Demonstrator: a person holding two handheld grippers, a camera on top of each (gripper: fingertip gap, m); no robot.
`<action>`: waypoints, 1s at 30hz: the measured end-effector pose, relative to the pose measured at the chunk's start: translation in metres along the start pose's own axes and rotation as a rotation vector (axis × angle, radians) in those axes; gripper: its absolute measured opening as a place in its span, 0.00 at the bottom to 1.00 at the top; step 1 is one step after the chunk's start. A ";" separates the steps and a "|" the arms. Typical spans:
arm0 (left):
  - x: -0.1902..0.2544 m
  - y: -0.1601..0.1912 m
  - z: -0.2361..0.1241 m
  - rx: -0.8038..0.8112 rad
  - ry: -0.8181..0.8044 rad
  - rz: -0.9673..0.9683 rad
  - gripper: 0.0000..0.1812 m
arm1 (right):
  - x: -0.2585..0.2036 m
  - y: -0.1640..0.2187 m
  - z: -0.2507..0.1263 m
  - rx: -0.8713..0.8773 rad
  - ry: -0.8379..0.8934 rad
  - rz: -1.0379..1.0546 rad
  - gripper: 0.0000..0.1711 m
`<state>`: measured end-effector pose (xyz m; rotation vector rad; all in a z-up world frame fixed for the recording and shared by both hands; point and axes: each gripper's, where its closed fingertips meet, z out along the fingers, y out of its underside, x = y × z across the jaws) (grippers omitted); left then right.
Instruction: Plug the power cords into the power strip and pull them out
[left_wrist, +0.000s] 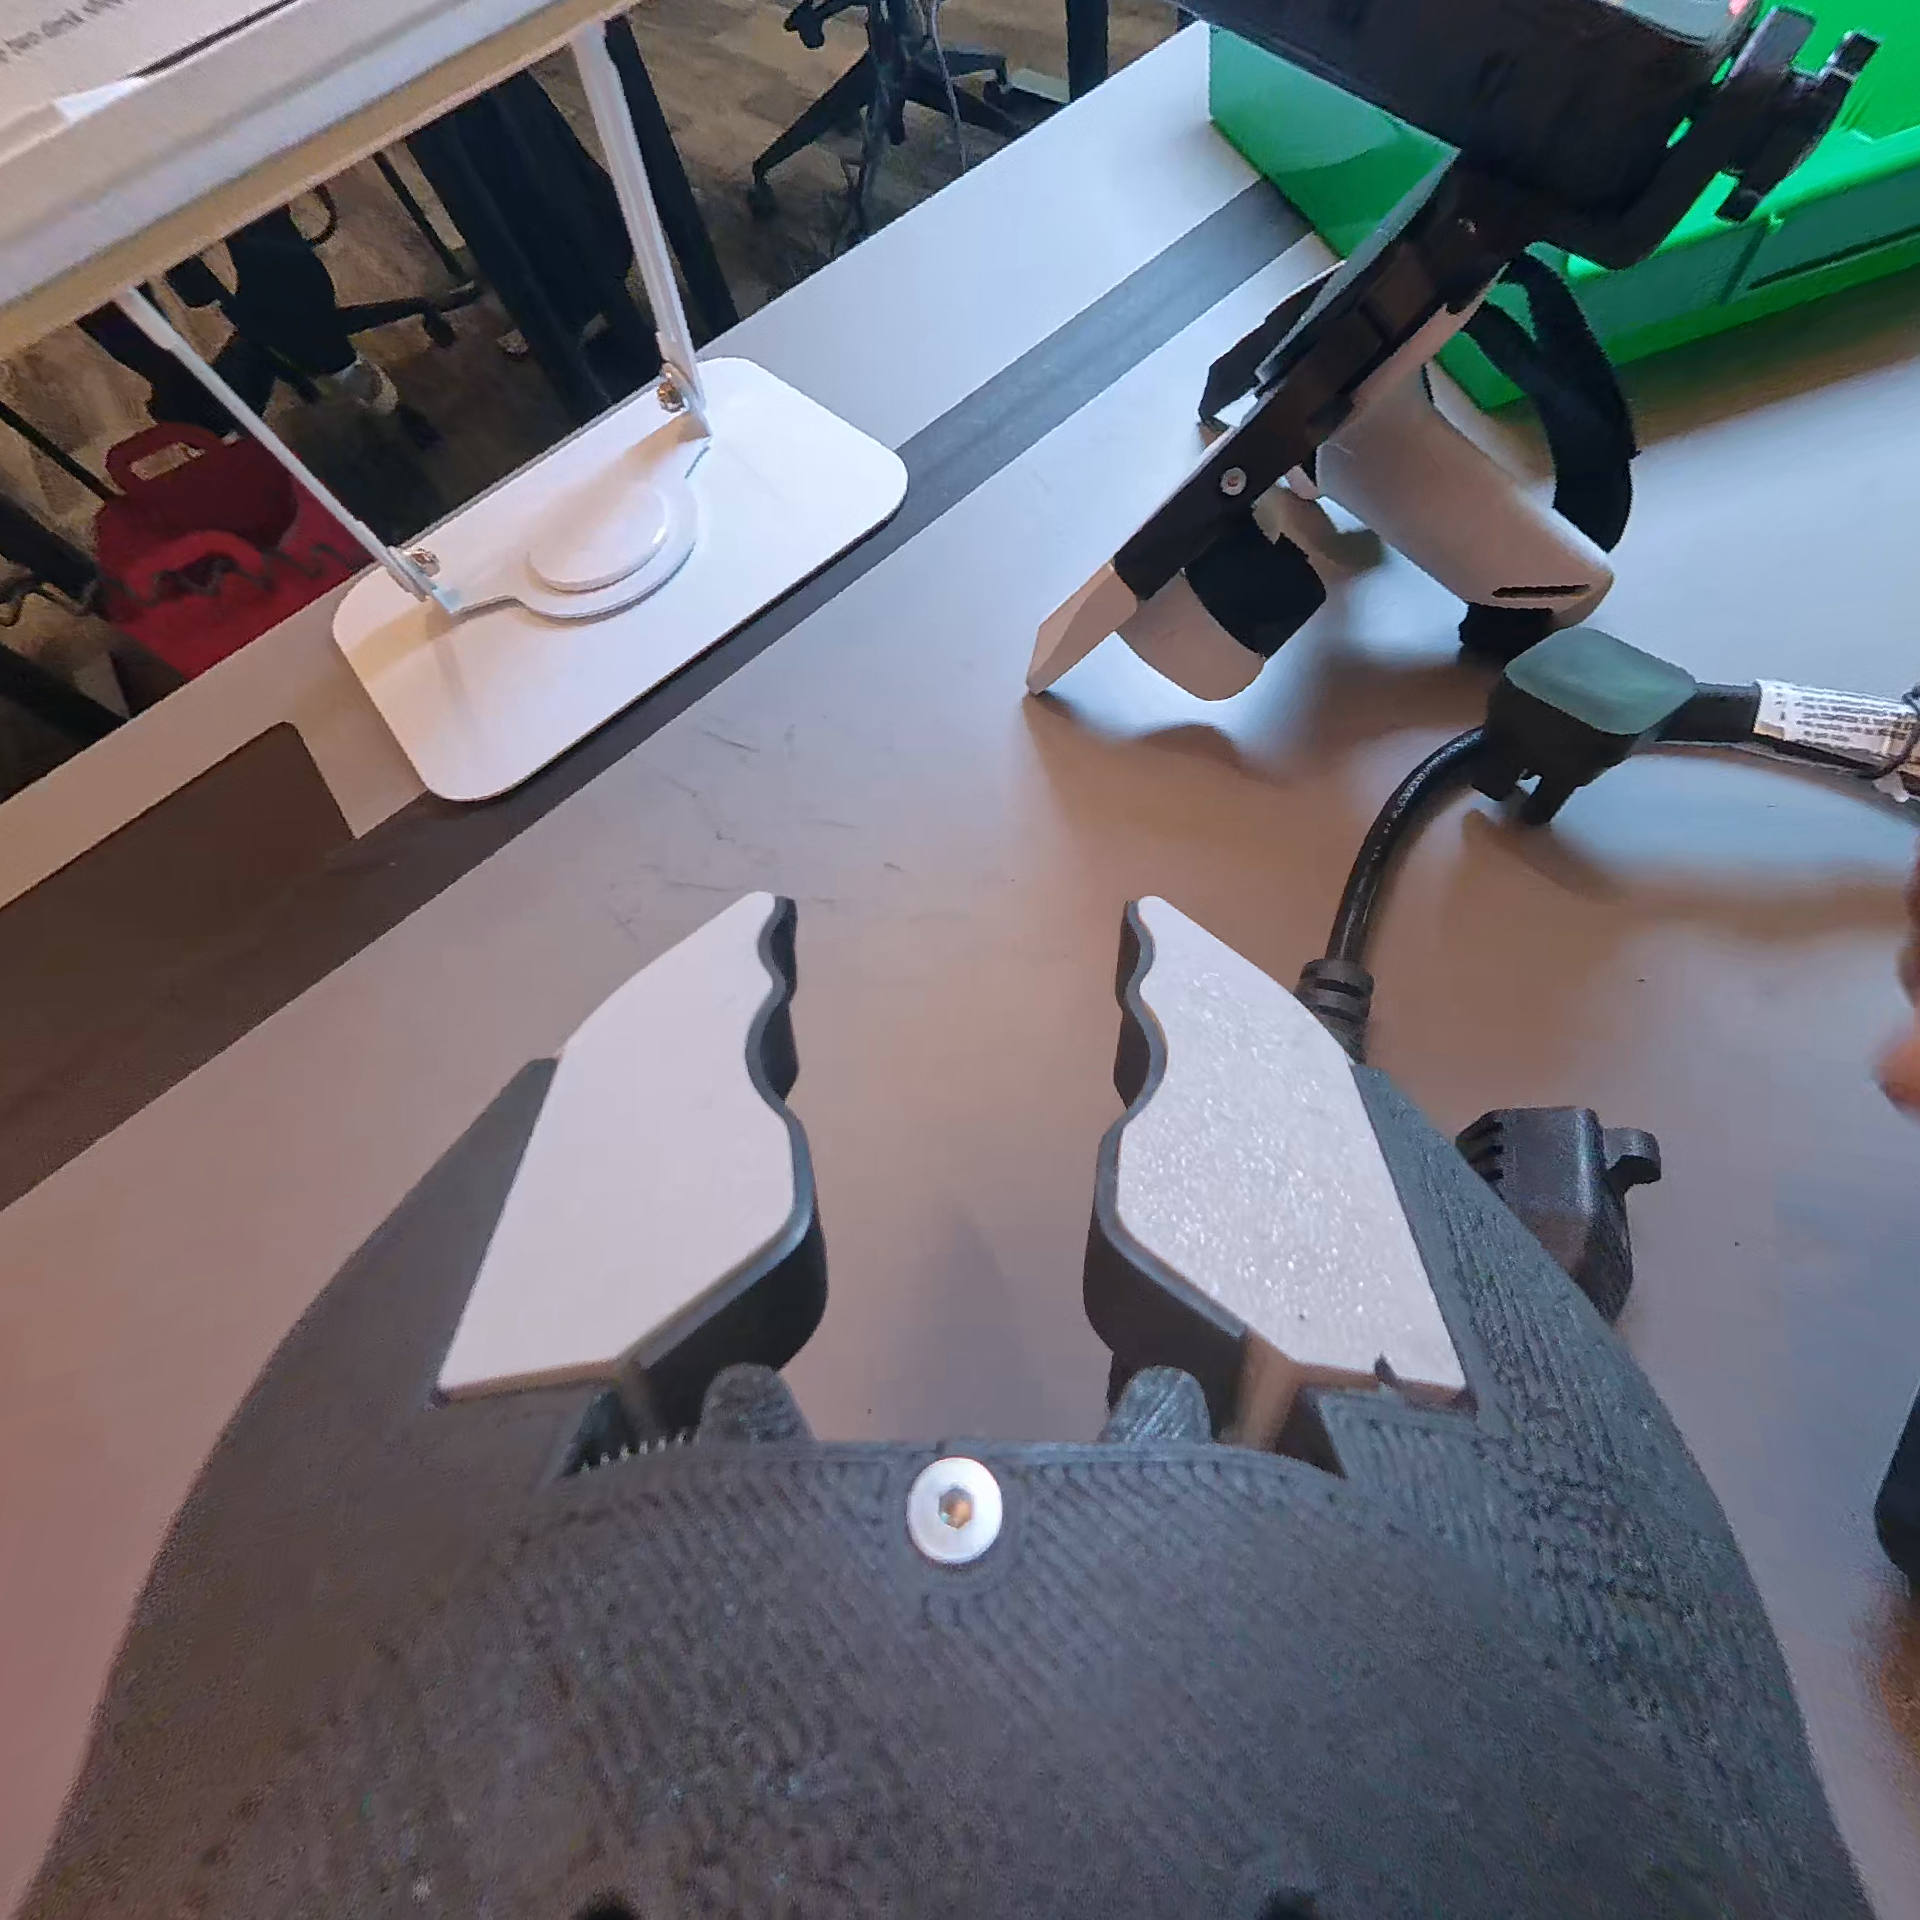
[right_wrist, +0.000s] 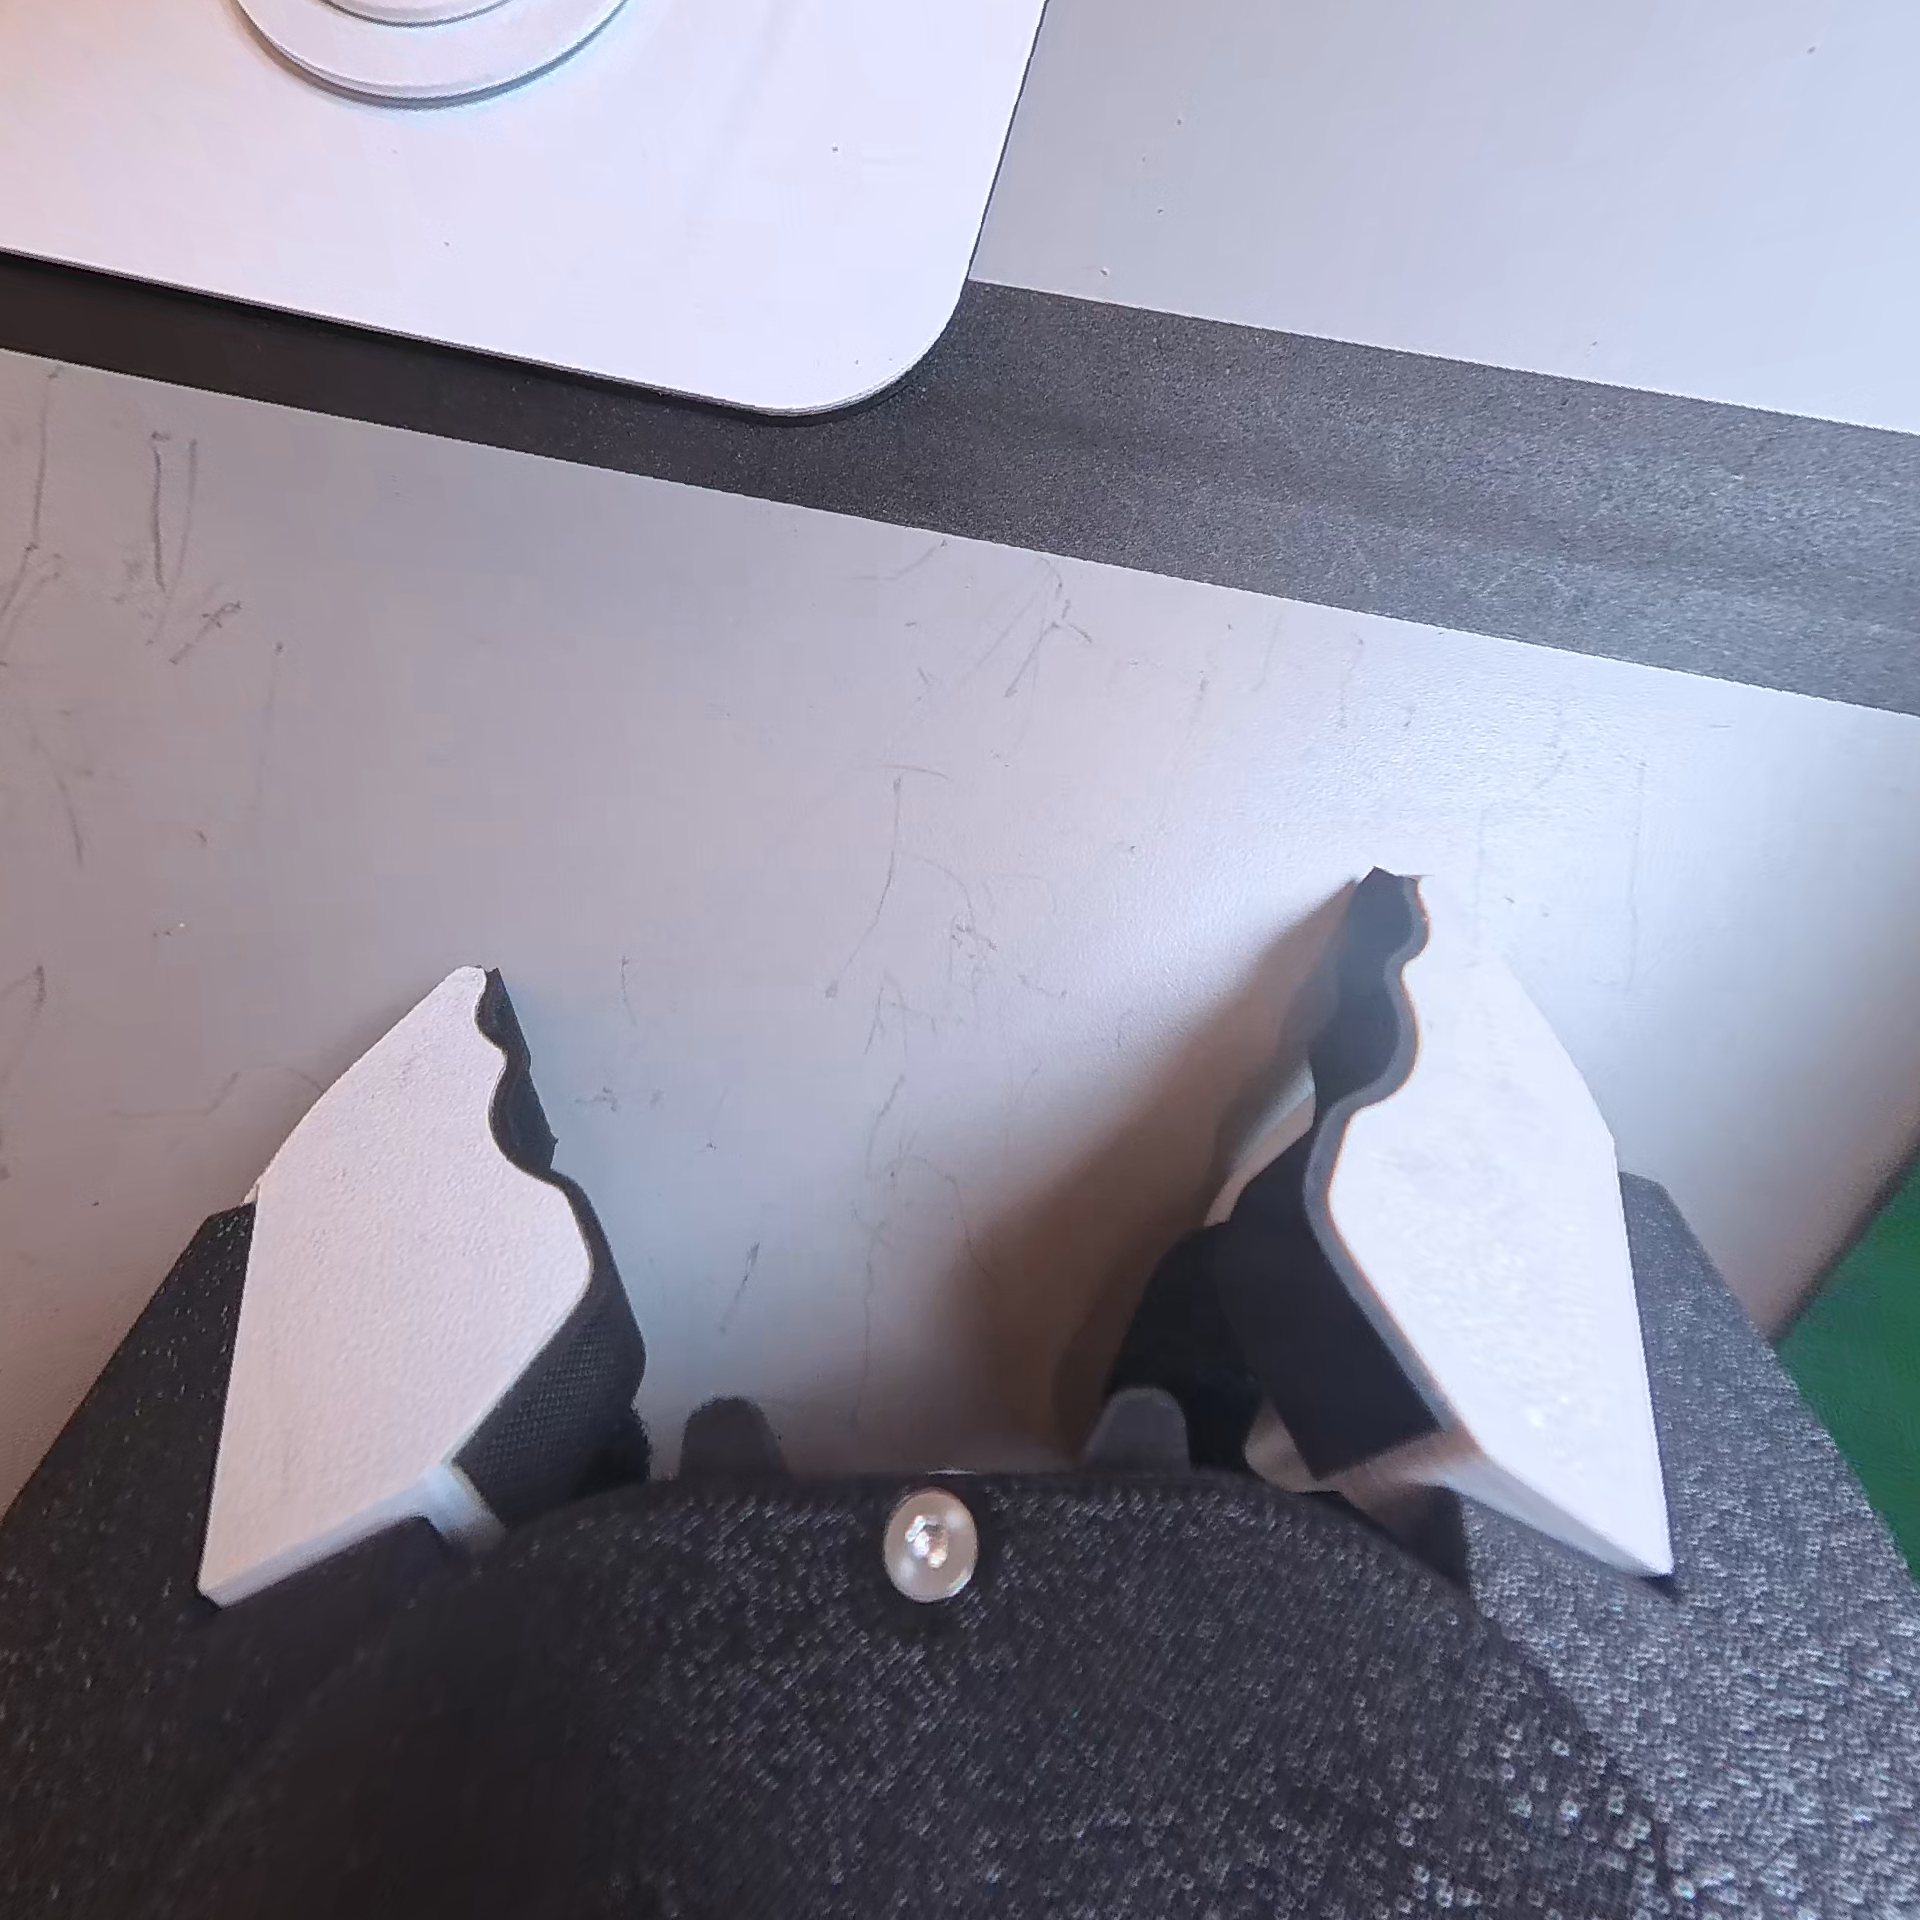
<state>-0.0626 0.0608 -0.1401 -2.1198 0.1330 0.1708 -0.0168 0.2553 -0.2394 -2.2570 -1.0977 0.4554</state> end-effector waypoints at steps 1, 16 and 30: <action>-0.001 0.000 0.000 0.003 0.001 -0.008 0.33 | 0.000 0.000 0.000 0.000 0.000 0.000 0.86; 0.004 -0.007 -0.002 0.044 0.051 -0.059 0.33 | 0.000 0.000 0.001 0.001 -0.002 -0.003 0.86; -0.026 0.026 0.017 -0.066 -0.077 -0.075 0.32 | -0.001 -0.001 0.001 -0.001 -0.008 -0.009 0.86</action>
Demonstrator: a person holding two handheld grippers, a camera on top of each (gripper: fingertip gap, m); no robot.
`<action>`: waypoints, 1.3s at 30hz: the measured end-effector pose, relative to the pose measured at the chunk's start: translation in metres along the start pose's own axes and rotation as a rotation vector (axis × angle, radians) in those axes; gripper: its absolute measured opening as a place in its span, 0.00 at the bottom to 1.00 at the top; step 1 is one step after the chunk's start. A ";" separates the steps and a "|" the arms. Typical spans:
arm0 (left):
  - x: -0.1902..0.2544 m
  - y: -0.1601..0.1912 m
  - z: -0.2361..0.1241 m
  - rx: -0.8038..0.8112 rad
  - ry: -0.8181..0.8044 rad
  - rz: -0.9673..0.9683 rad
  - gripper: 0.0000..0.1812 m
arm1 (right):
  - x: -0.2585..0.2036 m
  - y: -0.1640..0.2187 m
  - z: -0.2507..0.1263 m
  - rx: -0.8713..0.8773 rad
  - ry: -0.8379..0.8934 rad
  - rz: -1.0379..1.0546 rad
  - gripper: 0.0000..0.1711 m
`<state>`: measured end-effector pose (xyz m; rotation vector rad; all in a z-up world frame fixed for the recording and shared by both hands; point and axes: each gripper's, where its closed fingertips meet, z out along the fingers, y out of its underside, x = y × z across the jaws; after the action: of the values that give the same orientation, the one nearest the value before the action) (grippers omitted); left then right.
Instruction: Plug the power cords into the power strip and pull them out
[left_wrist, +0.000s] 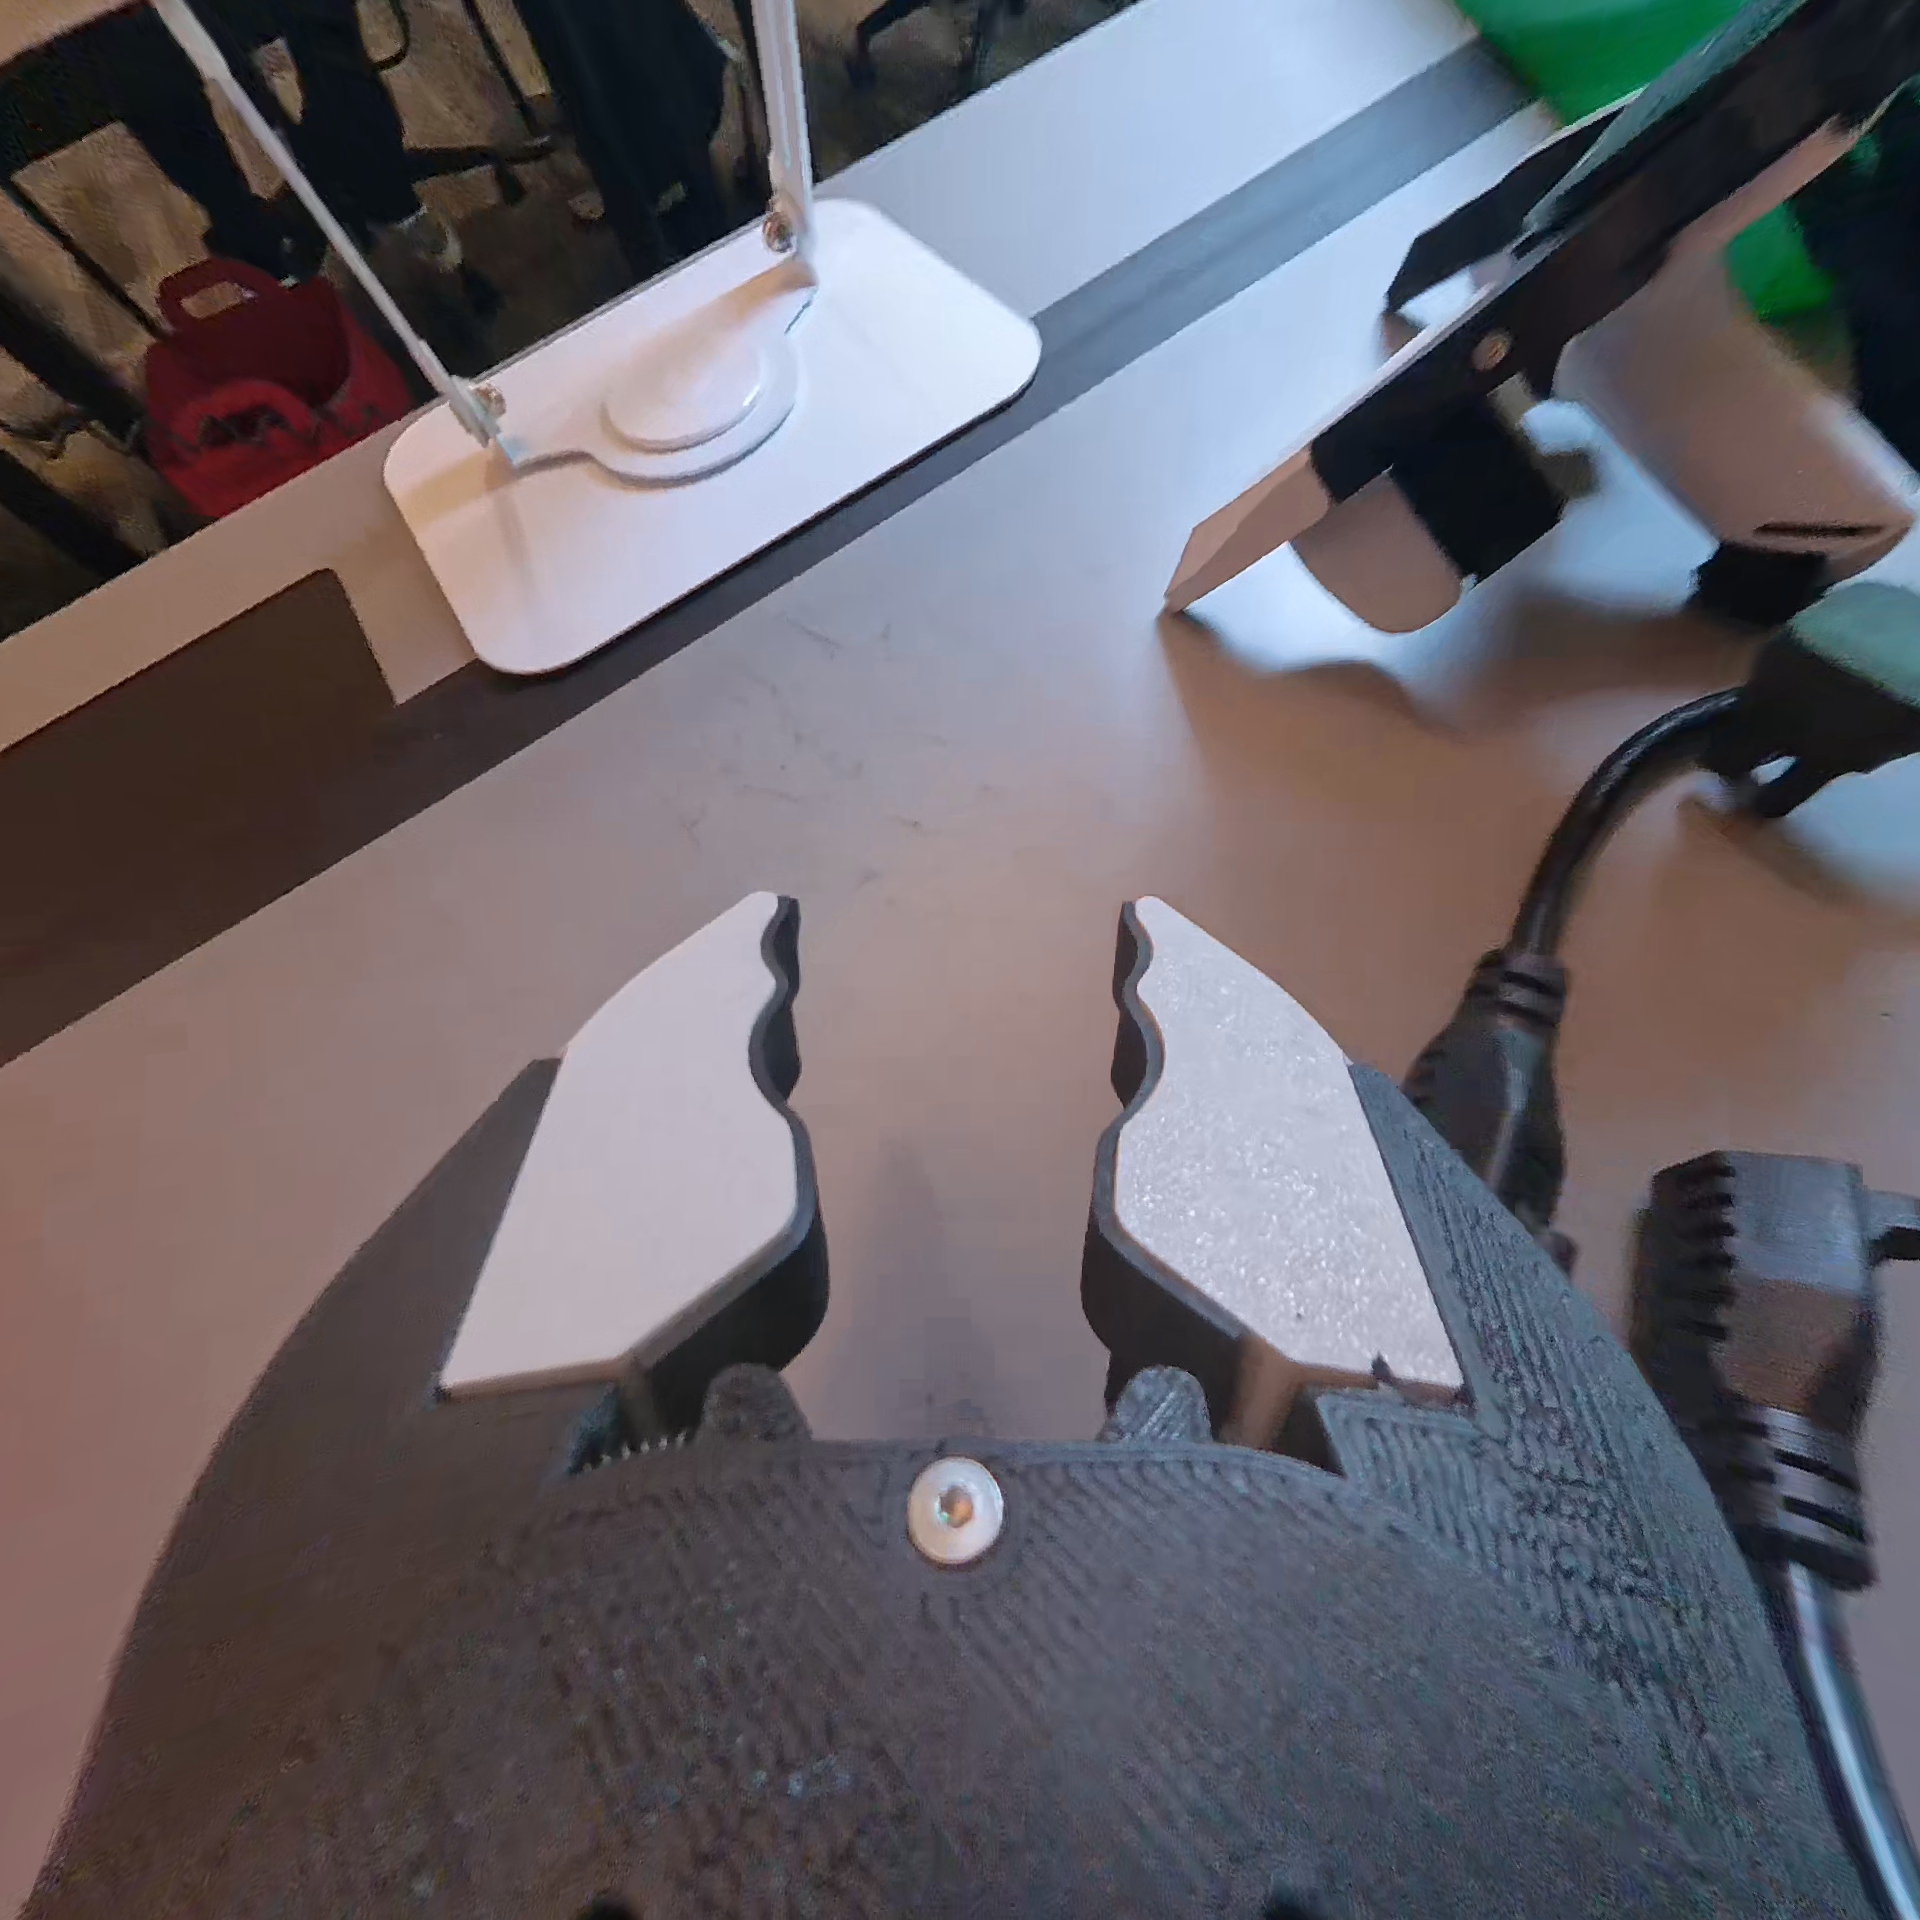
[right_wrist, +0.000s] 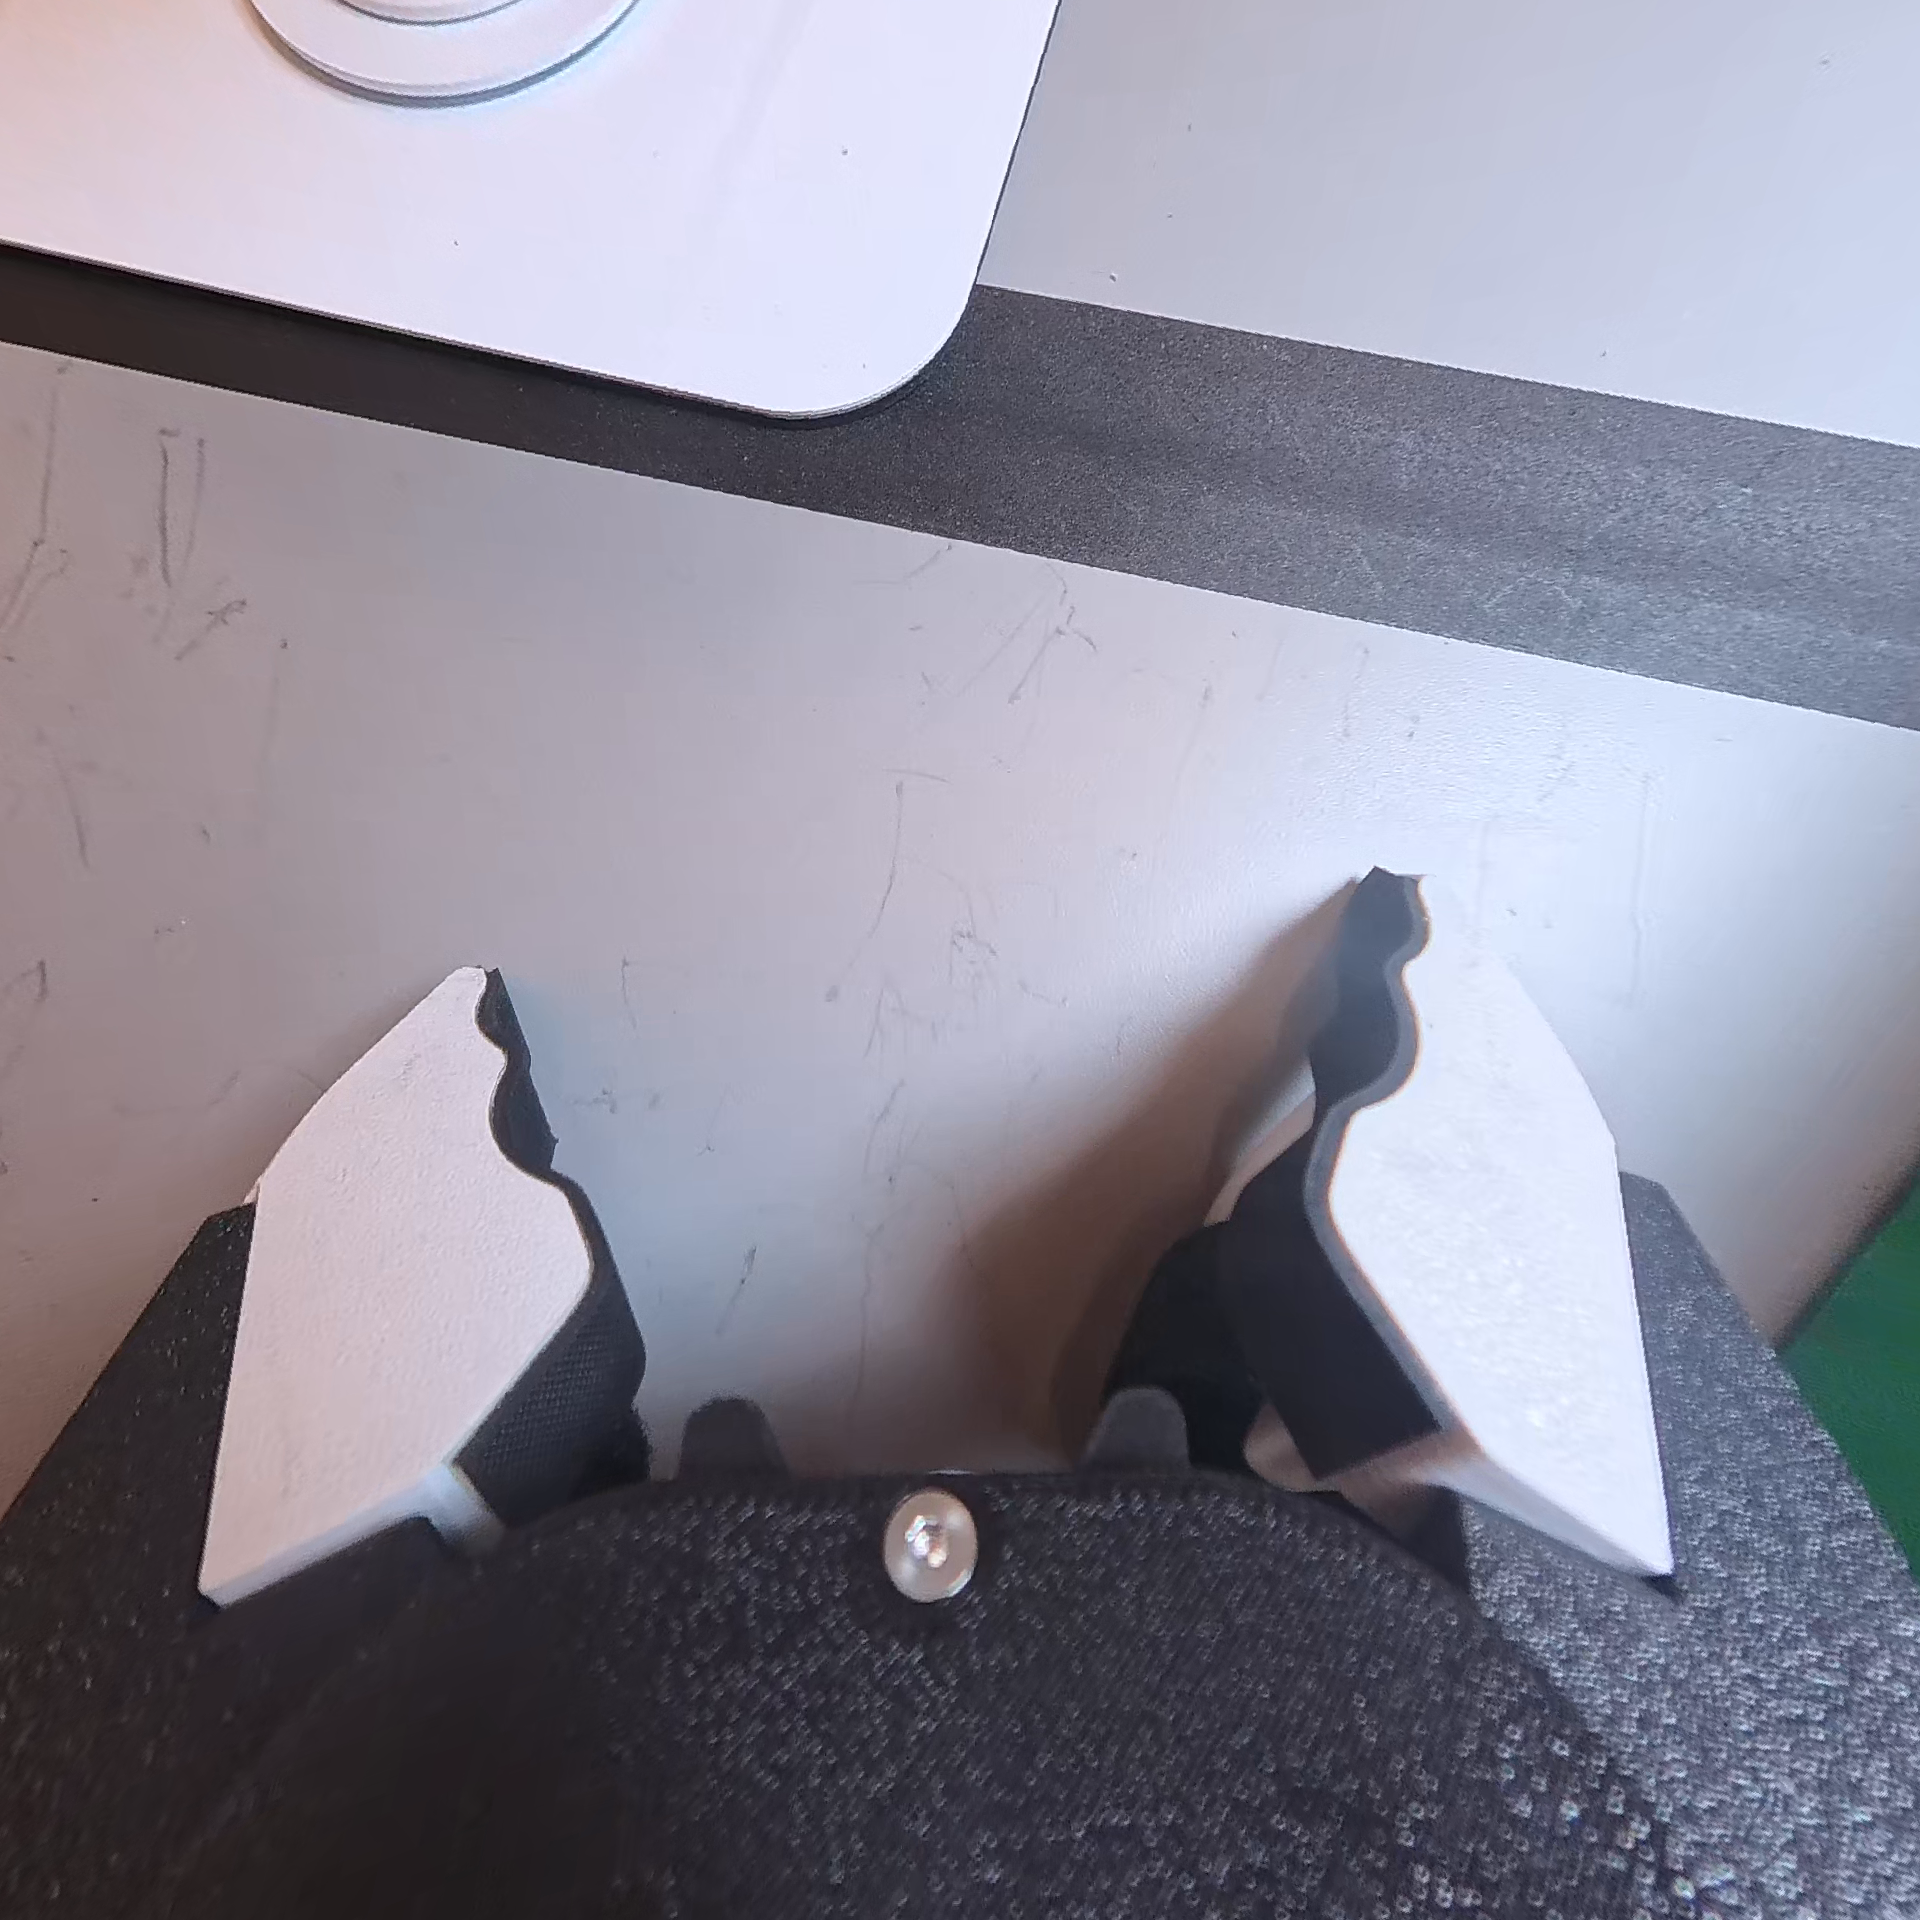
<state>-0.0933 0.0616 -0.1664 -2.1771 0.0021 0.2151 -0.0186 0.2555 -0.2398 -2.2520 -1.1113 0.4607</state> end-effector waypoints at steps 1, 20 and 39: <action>-0.004 0.004 0.002 -0.016 -0.026 0.015 0.32 | 0.000 0.000 0.000 0.000 0.000 0.000 0.86; 0.008 -0.027 -0.016 0.113 0.092 -0.053 0.29 | -0.003 -0.001 0.000 0.000 -0.023 -0.030 0.86; 0.045 -0.073 -0.063 0.256 0.165 0.048 0.28 | -0.060 -0.025 -0.028 0.084 -0.602 -0.285 0.53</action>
<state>-0.0335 0.0563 -0.0787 -1.9343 0.1668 0.0578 -0.0546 0.2095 -0.1999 -1.8795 -1.6397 1.0819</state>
